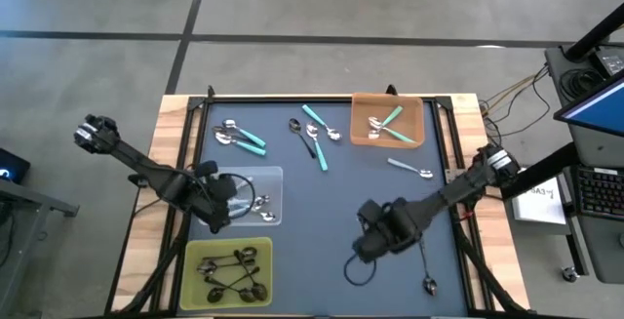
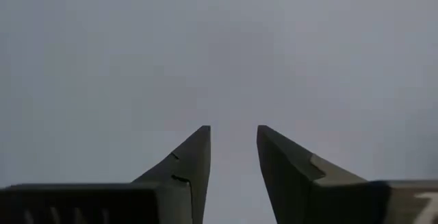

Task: Sort silverware by color (type)
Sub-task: Put the light blue spoon into the white bin, then put the black spoon into the yellow bin

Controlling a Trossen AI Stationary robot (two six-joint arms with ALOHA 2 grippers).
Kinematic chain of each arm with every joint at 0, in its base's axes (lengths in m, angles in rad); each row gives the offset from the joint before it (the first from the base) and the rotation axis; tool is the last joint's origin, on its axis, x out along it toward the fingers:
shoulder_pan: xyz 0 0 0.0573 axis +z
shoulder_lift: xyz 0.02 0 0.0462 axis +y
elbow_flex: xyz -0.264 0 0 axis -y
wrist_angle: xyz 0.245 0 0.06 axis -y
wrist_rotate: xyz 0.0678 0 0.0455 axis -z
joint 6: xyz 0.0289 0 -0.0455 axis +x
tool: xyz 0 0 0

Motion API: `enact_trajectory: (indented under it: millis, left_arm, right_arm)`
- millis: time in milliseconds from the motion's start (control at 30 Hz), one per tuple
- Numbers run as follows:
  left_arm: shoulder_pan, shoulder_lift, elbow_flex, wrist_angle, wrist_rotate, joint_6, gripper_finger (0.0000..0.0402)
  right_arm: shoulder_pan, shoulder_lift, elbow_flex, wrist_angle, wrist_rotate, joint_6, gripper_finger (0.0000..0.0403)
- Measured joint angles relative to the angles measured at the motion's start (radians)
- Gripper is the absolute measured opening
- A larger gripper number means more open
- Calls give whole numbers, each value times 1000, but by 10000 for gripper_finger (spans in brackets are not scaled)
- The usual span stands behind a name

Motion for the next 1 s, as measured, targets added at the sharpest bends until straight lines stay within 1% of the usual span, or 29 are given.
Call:
enact_trajectory:
  millis: [100, 167, 267, 367, 400, 500, 567, 667, 833, 1000]
  left_arm:
    - [0, 0, 0, -1, 60, 41, 74]
    - [0, 3, 0, -1, 89, 59, 102]
    - [0, 8, 0, -1, 97, 59, 137]
    - [0, 10, 0, 15, 96, 56, 157]
    - [0, 9, 0, 33, 96, 49, 160]
    - [0, 9, 0, 98, 96, 25, 162]
    - [0, 10, 0, 156, 96, 23, 160]
    - [0, 14, 0, 238, 96, 33, 154]
    - [0, 17, 0, 336, 96, 39, 145]
    - [0, 18, 23, 345, 96, 39, 137]
  right_arm:
    - [49, 24, -1, 2, -10, 51, 110]
    - [72, 34, -1, -3, -38, 79, 112]
    - [102, 34, -13, -21, -77, 117, 122]
    - [135, 34, -42, -45, -130, 187, 133]
    - [144, 34, -57, -59, -169, 215, 136]
    - [175, 31, -119, -66, -339, 289, 142]
    - [199, 31, -165, -50, -401, 326, 142]
    - [217, 24, -240, 19, -440, 378, 140]
    - [218, 12, -364, 206, -448, 393, 132]
    - [221, 8, -477, 358, -493, 416, 128]
